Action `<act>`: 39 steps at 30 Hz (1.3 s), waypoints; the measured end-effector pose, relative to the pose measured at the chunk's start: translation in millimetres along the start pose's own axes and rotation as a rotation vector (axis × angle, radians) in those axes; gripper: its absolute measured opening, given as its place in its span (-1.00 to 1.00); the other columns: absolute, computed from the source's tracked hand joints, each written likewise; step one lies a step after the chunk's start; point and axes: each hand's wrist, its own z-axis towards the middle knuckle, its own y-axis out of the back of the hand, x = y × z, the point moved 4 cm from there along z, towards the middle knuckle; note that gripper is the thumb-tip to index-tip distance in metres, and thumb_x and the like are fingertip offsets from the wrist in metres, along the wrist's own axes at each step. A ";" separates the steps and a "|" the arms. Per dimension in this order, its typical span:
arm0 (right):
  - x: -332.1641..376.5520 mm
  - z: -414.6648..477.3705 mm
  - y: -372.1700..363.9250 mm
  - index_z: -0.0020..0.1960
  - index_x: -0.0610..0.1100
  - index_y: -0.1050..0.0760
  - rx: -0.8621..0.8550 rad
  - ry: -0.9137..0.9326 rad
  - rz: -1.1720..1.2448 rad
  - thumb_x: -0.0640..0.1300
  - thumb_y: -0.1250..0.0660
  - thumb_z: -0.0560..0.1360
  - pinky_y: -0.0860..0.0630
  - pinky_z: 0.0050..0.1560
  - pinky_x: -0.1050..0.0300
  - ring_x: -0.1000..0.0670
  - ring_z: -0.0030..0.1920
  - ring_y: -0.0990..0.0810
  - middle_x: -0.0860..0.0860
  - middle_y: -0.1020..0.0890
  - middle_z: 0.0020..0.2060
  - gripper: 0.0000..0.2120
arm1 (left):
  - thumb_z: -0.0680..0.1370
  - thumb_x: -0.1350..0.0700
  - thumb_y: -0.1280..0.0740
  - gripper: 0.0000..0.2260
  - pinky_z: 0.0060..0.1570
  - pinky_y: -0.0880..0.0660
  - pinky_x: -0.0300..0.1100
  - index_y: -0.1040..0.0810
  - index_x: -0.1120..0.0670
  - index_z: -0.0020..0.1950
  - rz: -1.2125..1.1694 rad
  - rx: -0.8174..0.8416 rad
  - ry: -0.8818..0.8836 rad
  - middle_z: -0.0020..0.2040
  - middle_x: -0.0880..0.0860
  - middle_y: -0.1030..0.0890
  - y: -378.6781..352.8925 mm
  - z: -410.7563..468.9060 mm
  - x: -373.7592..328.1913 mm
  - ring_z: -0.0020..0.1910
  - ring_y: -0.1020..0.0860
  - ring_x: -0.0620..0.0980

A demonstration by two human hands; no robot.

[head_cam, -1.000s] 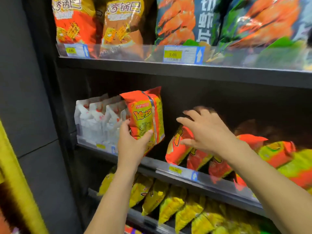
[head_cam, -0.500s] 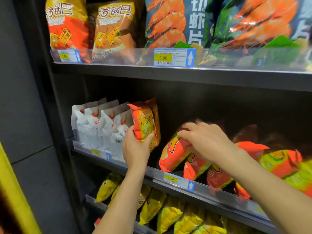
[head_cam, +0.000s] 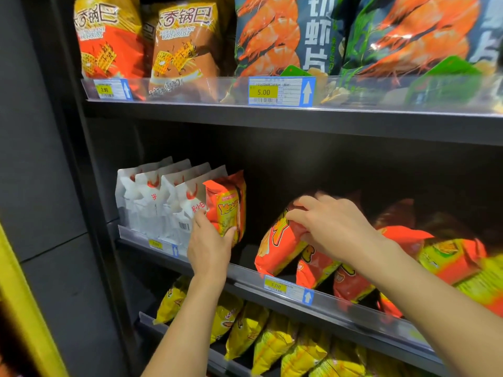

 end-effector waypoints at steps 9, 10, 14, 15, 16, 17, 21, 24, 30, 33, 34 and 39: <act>6.0 -0.1 8.3 0.52 0.15 -0.37 -0.080 -0.005 0.019 0.01 -0.30 0.67 -0.52 0.06 -0.01 -0.11 0.30 -0.50 0.04 -0.46 0.44 -0.57 | 0.48 -0.15 -0.58 -0.15 0.23 -0.60 0.10 -0.20 0.10 0.59 -0.002 0.030 -0.032 0.47 0.11 -0.46 8.4 -11.1 4.8 0.45 -0.50 0.14; 6.3 -1.0 10.3 0.52 0.15 -0.37 -0.088 -0.010 0.017 0.02 -0.30 0.67 -0.53 0.06 -0.01 -0.11 0.30 -0.51 0.04 -0.46 0.43 -0.57 | 0.48 -0.16 -0.57 -0.16 0.23 -0.60 0.09 -0.21 0.11 0.59 -0.008 0.025 -0.037 0.47 0.11 -0.46 11.1 -13.0 4.4 0.45 -0.50 0.14; 8.5 -4.7 19.4 0.52 0.13 -0.40 -0.134 -0.021 0.002 0.03 -0.35 0.65 -0.54 0.04 0.01 -0.10 0.27 -0.53 0.03 -0.50 0.41 -0.55 | 0.53 -0.16 -0.51 -0.25 0.23 -0.58 0.03 -0.28 0.10 0.57 -0.024 0.031 -0.060 0.44 0.10 -0.49 19.4 -14.0 3.6 0.42 -0.51 0.11; 8.8 -5.1 21.1 0.52 0.13 -0.41 -0.141 -0.026 0.000 0.03 -0.36 0.64 -0.54 0.03 0.01 -0.10 0.26 -0.54 0.03 -0.51 0.40 -0.55 | 0.55 -0.15 -0.50 -0.31 0.18 -0.57 -0.03 -0.32 0.09 0.55 -0.037 0.037 -0.067 0.39 0.09 -0.53 20.4 -12.8 3.5 0.38 -0.55 0.09; 9.3 -5.6 22.4 0.51 0.12 -0.42 -0.145 -0.031 -0.002 0.03 -0.38 0.63 -0.54 0.03 0.00 -0.10 0.26 -0.54 0.02 -0.52 0.40 -0.54 | 0.57 -0.15 -0.48 -0.38 0.10 -0.55 -0.09 -0.36 0.09 0.51 -0.051 0.040 -0.066 0.33 0.07 -0.56 21.2 -11.5 3.6 0.32 -0.58 0.07; 9.9 -5.8 23.2 0.51 0.12 -0.42 -0.147 -0.033 -0.006 0.03 -0.40 0.63 -0.54 0.04 0.00 -0.11 0.27 -0.54 0.02 -0.52 0.40 -0.54 | 0.59 -0.14 -0.46 -0.43 0.03 -0.51 -0.15 -0.39 0.08 0.47 -0.060 0.041 -0.058 0.28 0.06 -0.58 22.3 -10.3 3.4 0.26 -0.59 0.05; 12.6 -7.4 21.9 0.46 0.10 -0.49 -0.151 -0.047 -0.019 -0.06 -0.46 0.58 -0.56 0.02 -0.05 -0.14 0.22 -0.56 0.00 -0.56 0.34 -0.54 | 0.63 -0.14 -0.41 -0.51 -0.01 -0.44 -0.17 -0.42 0.11 0.41 -0.051 0.060 -0.022 0.24 0.08 -0.59 20.5 -7.2 4.2 0.22 -0.60 0.06; 13.6 -7.9 18.4 0.36 0.07 -0.60 -0.136 -0.063 -0.019 -0.14 -0.53 0.51 -0.56 -0.13 -0.04 -0.16 0.09 -0.61 -0.02 -0.63 0.22 -0.56 | 0.63 -0.14 -0.40 -0.51 0.03 -0.48 -0.13 -0.41 0.11 0.42 -0.067 0.074 0.004 0.27 0.09 -0.59 18.5 -6.4 7.8 0.24 -0.60 0.07; 13.6 -9.3 22.0 0.38 0.06 -0.58 -0.195 -0.068 -0.023 -0.13 -0.56 0.49 -0.58 -0.10 -0.05 -0.15 0.12 -0.60 -0.03 -0.63 0.25 -0.52 | 0.61 -0.14 -0.44 -0.44 0.00 -0.48 -0.17 -0.36 0.12 0.47 -0.120 0.073 -0.008 0.29 0.09 -0.53 22.7 -12.6 6.3 0.26 -0.59 0.07; 10.5 -10.2 29.3 0.38 0.06 -0.57 -0.224 -0.092 -0.018 -0.08 -0.59 0.47 -0.58 -0.11 -0.04 -0.15 0.11 -0.62 -0.03 -0.64 0.24 -0.50 | 0.58 -0.20 -0.44 -0.35 0.18 -0.58 -0.04 -0.32 0.08 0.54 -0.150 0.020 -0.092 0.37 0.07 -0.44 31.5 -18.6 -1.1 0.35 -0.51 0.05; 10.3 -10.8 32.9 0.39 0.06 -0.56 -0.236 -0.094 -0.008 -0.05 -0.57 0.50 -0.57 -0.09 -0.04 -0.15 0.13 -0.61 -0.02 -0.63 0.25 -0.51 | 0.58 -0.23 -0.43 -0.34 0.24 -0.56 -0.02 -0.32 0.05 0.55 -0.174 0.015 -0.150 0.40 0.04 -0.43 35.5 -22.1 -6.5 0.38 -0.47 0.02; 15.1 -15.2 52.9 0.45 0.12 -0.50 -0.302 -0.101 0.066 0.05 -0.46 0.57 -0.45 -0.11 0.02 -0.12 0.19 -0.59 0.04 -0.59 0.33 -0.54 | 0.45 -0.40 -0.45 -0.19 0.37 -0.38 -0.11 -0.24 -0.12 0.58 -0.217 0.206 -0.489 0.47 -0.11 -0.37 48.2 -49.5 -44.5 0.45 -0.30 -0.17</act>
